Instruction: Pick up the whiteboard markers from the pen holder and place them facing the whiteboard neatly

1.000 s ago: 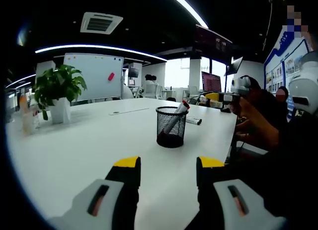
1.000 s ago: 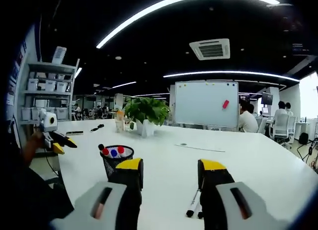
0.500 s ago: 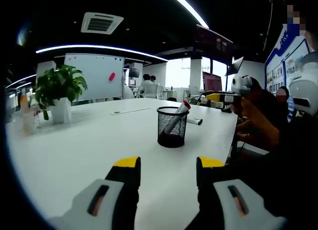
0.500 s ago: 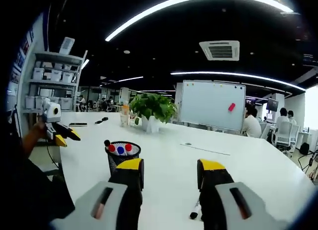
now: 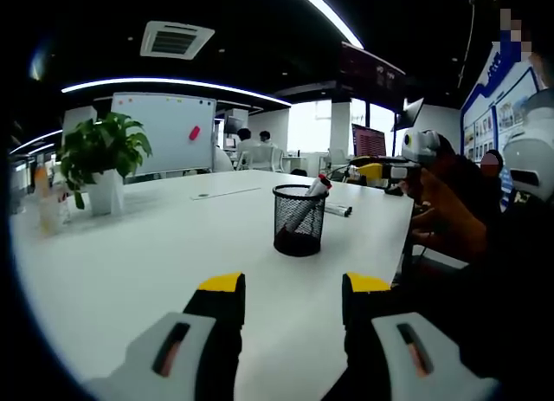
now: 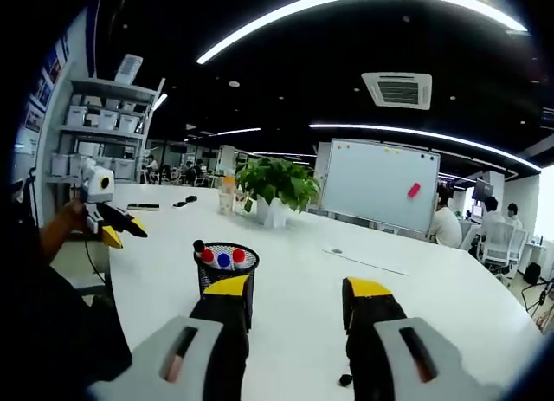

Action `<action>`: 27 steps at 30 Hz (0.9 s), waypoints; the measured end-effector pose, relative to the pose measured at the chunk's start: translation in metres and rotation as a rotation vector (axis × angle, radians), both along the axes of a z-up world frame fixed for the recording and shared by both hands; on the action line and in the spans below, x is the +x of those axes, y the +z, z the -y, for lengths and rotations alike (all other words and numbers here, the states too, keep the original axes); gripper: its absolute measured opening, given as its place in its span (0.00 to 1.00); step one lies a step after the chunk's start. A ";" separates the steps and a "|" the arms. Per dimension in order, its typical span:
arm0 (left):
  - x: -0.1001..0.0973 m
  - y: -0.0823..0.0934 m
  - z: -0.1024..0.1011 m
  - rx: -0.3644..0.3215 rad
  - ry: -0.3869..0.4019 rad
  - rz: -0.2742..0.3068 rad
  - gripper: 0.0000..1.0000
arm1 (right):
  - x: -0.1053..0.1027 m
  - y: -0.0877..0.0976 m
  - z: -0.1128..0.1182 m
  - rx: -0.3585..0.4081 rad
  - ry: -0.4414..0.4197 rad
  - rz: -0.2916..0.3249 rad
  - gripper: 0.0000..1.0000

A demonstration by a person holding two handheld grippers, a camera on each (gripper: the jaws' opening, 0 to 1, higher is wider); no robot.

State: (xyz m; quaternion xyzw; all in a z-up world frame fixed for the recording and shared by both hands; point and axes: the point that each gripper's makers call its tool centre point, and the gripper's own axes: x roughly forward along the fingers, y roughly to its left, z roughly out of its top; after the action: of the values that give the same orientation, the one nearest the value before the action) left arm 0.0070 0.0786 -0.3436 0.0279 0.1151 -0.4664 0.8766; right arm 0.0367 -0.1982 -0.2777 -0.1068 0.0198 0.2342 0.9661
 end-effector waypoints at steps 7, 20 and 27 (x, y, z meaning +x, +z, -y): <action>0.000 0.000 0.000 0.000 -0.001 0.000 0.46 | -0.001 0.003 -0.011 -0.018 0.020 0.009 0.45; -0.001 -0.003 0.001 0.003 -0.007 -0.006 0.46 | -0.004 0.012 -0.027 -0.022 0.073 0.013 0.44; -0.001 0.000 0.002 0.000 -0.007 -0.001 0.46 | -0.004 0.015 -0.039 -0.065 0.115 0.013 0.44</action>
State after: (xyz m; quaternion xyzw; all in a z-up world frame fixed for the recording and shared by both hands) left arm 0.0060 0.0768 -0.3433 0.0279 0.1156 -0.4693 0.8750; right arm 0.0322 -0.1595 -0.2622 -0.1405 0.0148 0.2879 0.9472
